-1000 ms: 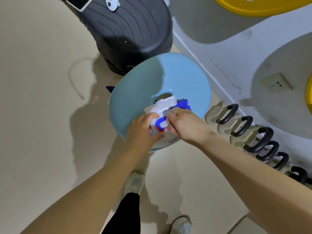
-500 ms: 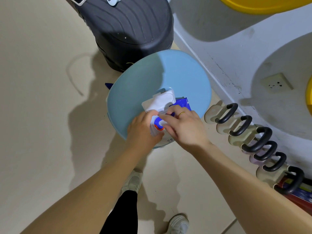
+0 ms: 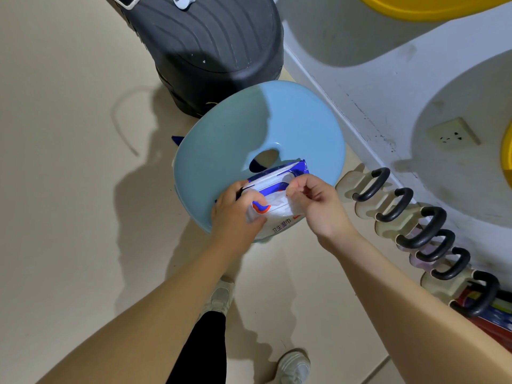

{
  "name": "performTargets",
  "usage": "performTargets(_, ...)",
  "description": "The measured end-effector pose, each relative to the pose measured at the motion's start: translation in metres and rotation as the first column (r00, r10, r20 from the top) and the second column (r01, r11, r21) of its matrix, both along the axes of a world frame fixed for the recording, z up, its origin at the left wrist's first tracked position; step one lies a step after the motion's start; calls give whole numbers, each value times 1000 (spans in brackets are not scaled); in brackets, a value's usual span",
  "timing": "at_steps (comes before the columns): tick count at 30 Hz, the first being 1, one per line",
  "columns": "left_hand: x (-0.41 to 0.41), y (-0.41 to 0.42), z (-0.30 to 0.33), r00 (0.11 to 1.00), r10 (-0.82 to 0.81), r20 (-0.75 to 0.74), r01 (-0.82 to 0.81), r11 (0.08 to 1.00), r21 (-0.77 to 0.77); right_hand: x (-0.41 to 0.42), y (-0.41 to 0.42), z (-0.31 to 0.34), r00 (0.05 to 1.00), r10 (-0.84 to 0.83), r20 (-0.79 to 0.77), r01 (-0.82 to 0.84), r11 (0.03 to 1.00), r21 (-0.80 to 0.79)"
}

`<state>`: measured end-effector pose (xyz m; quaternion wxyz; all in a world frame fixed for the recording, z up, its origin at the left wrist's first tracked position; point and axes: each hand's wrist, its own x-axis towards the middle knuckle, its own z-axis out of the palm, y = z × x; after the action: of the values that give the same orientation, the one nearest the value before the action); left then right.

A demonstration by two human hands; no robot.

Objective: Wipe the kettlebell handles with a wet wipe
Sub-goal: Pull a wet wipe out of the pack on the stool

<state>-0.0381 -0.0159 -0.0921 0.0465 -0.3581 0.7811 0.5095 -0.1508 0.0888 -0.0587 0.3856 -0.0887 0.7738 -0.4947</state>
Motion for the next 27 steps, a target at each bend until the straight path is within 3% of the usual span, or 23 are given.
performTargets(4, -2, 2, 0, 999, 36, 3, -36, 999, 2, 6, 1, 8, 996, -29, 88, 33, 998, -45)
performTargets(10, -6, 11, 6, 995, 79, 61, -74, 993, -92, 12, 6, 23, 970, -241, 27, 242, 969, -57)
performTargets(16, -12, 21, 4, 995, 38, 95, -10, 961, -278, 17, 11, 30, 840, -519, 157, 533, 844, -62)
performTargets(19, -9, 28, 0, 995, 47, 85, -16, 944, -330, 9, 13, 33, 871, -484, 87, 486, 874, -1)
performTargets(22, -10, 31, 4, 989, 114, 91, -84, 954, -288, 3, 9, 36, 902, -428, 64, 426, 904, 35)
performTargets(27, -11, 34, 17, 980, 174, -100, -193, 951, -241, 8, 3, 36, 962, -264, 64, 261, 964, 52)
